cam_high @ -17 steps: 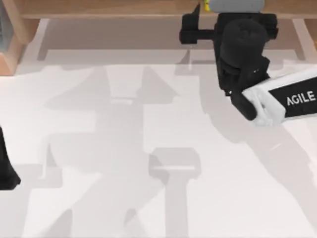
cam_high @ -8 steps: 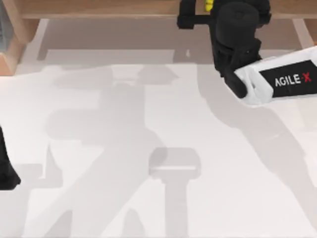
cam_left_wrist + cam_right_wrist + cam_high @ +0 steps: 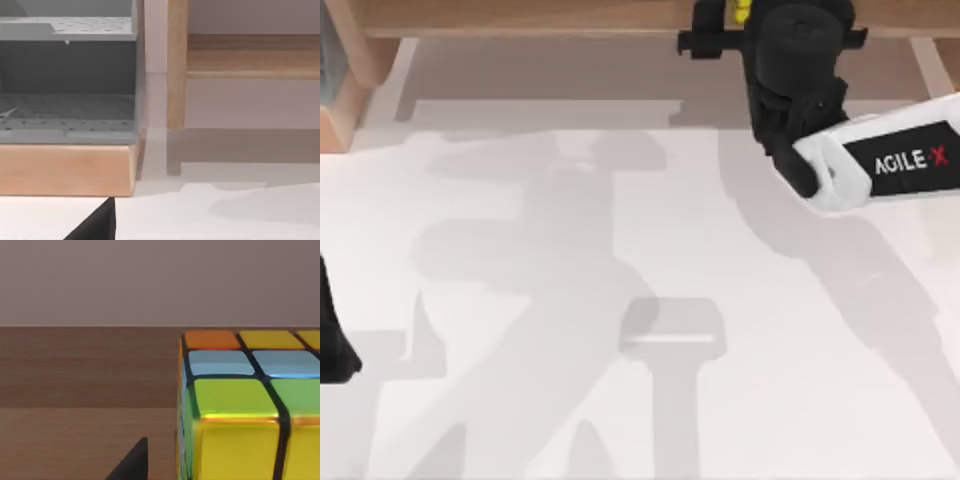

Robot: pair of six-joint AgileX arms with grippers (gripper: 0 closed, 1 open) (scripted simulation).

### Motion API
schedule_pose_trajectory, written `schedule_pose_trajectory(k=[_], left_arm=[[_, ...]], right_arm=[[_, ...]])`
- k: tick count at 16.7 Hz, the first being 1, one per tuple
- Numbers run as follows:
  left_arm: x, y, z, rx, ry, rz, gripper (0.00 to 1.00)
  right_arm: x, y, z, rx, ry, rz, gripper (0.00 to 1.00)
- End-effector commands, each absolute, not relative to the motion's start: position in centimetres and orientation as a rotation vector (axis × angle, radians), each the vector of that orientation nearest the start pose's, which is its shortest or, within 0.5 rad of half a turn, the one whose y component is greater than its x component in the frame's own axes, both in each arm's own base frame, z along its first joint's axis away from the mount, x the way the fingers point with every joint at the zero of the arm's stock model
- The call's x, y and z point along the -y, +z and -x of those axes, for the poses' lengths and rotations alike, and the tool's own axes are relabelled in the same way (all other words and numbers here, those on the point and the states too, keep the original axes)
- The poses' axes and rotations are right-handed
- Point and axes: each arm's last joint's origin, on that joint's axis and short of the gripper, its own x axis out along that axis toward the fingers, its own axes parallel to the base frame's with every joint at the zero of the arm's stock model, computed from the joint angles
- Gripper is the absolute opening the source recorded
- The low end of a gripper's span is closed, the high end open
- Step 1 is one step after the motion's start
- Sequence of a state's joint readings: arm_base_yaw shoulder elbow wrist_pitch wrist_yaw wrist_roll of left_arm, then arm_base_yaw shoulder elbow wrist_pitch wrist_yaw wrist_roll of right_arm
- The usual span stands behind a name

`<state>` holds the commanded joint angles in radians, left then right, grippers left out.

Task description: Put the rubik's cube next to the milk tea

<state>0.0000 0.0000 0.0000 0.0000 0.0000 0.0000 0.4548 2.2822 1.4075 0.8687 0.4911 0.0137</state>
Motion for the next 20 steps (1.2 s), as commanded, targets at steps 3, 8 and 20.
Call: schedule_pose_trajectory(k=[3, 8, 20], left_arm=[[0.12, 16.00, -10.57, 0.000, 0.000, 0.000, 1.00], [0.12, 16.00, -10.57, 0.000, 0.000, 0.000, 1.00], [0.12, 16.00, -10.57, 0.000, 0.000, 0.000, 1.00]], right_arm=[[-21.00, 14.92, -45.01, 0.000, -0.010, 0.000, 0.40], [-21.00, 14.92, -45.01, 0.000, -0.010, 0.000, 0.02], [-21.10, 15.37, -45.12, 0.036, -0.020, -0.030, 0.00]])
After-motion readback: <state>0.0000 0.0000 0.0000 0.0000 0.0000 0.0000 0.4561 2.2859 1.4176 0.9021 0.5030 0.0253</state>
